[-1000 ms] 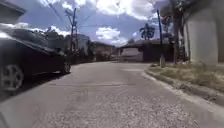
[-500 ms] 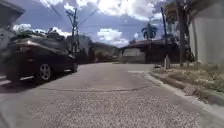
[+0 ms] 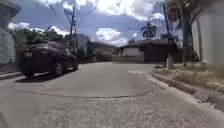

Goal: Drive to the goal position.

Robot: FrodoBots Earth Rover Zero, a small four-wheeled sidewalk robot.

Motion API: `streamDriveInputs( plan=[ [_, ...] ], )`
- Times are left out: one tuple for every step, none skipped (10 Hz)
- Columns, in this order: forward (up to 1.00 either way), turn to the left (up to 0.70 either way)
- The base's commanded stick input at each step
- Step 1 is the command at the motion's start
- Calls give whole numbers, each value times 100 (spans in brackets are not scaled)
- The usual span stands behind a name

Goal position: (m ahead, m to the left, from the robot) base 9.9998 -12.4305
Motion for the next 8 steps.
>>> streamDriveInputs(
  plan=[
    [70,-35],
    [70,-19],
    [70,-2],
    [70,0],
    [70,0],
    [70,0],
    [70,0],
    [70,0]
  ],
)
